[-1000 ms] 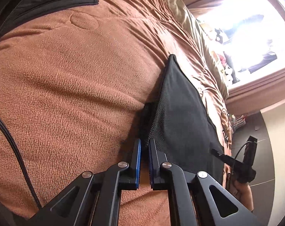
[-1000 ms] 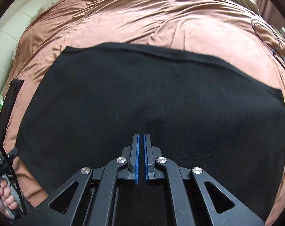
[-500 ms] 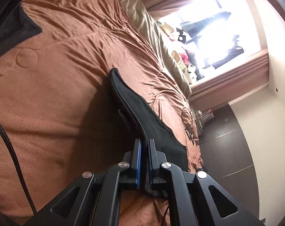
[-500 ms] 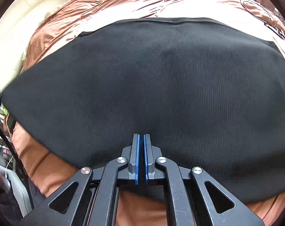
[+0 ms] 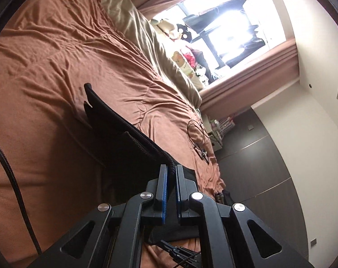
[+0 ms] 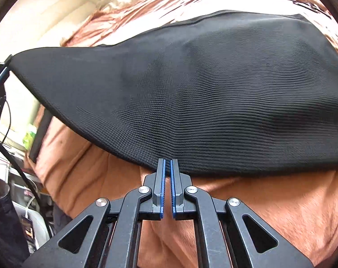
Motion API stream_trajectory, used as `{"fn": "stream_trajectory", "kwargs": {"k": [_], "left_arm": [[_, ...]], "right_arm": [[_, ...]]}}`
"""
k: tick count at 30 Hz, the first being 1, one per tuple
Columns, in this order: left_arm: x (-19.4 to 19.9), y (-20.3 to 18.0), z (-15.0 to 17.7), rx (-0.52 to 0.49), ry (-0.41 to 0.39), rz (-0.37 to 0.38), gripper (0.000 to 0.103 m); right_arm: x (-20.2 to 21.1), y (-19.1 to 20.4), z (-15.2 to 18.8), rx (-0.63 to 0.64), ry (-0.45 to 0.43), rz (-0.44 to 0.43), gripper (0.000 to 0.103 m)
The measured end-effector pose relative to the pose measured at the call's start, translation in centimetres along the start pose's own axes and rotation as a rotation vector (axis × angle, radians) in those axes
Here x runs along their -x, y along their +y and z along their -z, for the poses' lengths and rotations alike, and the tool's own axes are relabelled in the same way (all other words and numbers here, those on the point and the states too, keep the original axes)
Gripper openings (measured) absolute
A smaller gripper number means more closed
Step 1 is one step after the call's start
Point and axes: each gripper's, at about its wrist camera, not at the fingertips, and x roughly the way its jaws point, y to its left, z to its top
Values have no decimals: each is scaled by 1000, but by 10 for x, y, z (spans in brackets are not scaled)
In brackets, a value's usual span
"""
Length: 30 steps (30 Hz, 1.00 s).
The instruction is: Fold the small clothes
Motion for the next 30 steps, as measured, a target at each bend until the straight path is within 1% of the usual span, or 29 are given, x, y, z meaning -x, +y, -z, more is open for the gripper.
{"fn": "stream_trajectory", "kwargs": {"k": [5,7,9,10,11,13,15,17,19,22,24,30], "left_arm": [[-20,-34,-2,-57,28,23,6],[-28,-46,-3,-74,39,32,6],[-36,-59,-3,-91,49,43,6],[-39,-65,-3,-99,53,47,6],[-44,-72,-3,-108,58,52,6],[-52,-84,-3,-118,69,64,6],[-60,-96,-3,-133,81,74,6],[-69,-107,-1,-146,92,83,6],[-77,-116,1,-156,105,92,6],[-89,-132,5,-176,125,104,6],[-96,-141,7,-187,137,109,6],[-122,-169,20,-223,184,120,6]], "right_arm": [[29,-17,6,-23,-69,-9,2],[41,-24,8,-32,-103,28,2],[55,-33,12,-43,-131,43,6],[59,-36,14,-50,-141,45,16],[64,-40,15,-57,-151,50,37],[70,-39,18,-59,-180,68,61],[83,-42,24,-52,-216,83,61],[95,-41,41,-50,-226,71,61],[102,-45,47,-50,-238,72,61],[112,-53,55,-56,-255,78,61],[127,-65,62,-70,-267,74,61],[147,-82,69,-111,-302,66,61]]}}
